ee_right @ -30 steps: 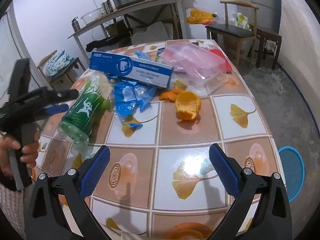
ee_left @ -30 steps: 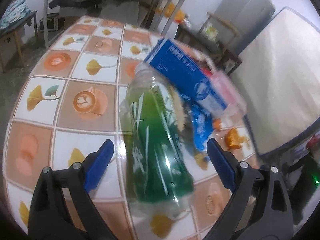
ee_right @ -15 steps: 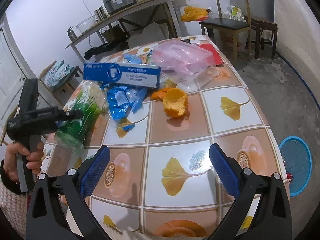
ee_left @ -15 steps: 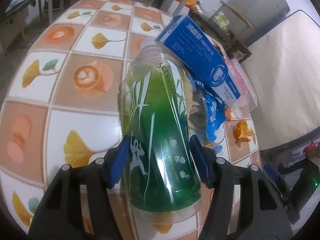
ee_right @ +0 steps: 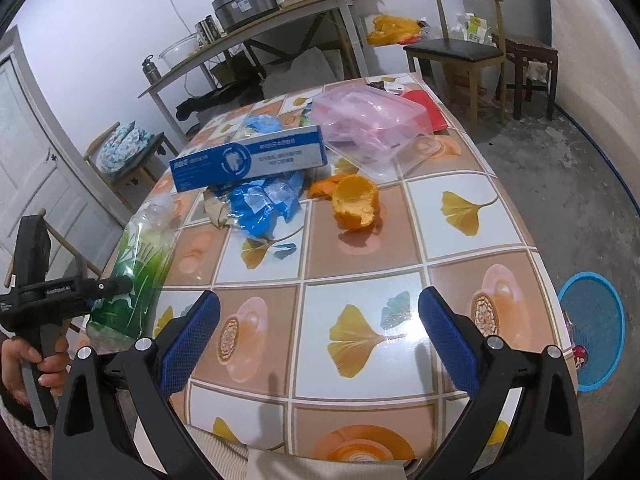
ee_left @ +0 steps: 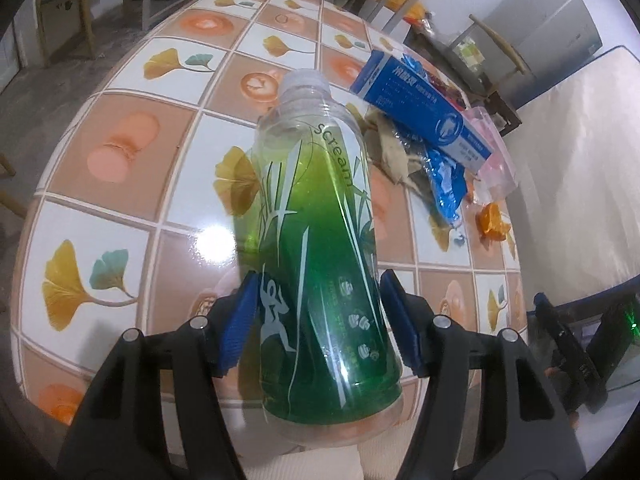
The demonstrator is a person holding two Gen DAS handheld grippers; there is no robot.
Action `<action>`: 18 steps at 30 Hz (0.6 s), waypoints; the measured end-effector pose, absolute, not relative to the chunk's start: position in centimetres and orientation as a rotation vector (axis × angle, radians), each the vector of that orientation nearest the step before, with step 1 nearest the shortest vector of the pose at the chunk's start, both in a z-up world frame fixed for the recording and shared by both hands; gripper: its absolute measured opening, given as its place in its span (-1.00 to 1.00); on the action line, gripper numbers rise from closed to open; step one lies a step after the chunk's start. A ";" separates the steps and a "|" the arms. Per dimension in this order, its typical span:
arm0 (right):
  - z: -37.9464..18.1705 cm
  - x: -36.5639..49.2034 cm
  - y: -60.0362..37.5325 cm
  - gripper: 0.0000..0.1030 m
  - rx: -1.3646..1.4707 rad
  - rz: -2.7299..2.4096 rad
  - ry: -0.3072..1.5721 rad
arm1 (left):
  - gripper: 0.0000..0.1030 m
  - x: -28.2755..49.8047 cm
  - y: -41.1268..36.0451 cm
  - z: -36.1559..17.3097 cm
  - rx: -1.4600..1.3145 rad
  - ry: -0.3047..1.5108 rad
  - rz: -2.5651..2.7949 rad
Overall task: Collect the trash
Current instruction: 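Grasp the blue-and-white box with the right tool and lift it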
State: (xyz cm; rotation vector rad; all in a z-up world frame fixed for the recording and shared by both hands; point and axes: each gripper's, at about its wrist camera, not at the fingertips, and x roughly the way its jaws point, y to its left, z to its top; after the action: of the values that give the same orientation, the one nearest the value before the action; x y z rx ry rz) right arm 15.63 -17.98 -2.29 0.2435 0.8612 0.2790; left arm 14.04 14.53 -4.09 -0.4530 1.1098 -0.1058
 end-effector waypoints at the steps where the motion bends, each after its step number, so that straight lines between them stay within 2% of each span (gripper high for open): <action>1: -2.2 15.6 -17.9 0.87 0.240 0.283 0.860 | 0.23 14.3 14.4 -4.0 -0.436 1.115 -0.101; 2: -2.1 15.5 -17.8 0.87 0.236 0.285 0.859 | 0.28 14.5 14.3 -4.1 -0.426 1.116 -0.099; 13: -1.0 14.8 -17.4 0.87 0.170 0.292 0.836 | 0.28 17.8 13.8 -5.5 -0.381 1.174 -0.161; 17: 0.3 15.8 -16.4 0.87 0.094 0.328 0.800 | 0.06 17.8 14.1 -5.8 -0.399 1.162 -0.183; 18: 0.8 16.2 -15.8 0.87 0.065 0.347 0.782 | 0.06 17.8 14.3 -5.8 -0.404 1.154 -0.182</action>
State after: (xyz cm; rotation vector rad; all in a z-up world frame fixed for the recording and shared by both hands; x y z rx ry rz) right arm 16.21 -15.83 0.83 0.0646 0.7818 0.3469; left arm 17.79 14.34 -5.77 -0.4045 1.1535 -0.1824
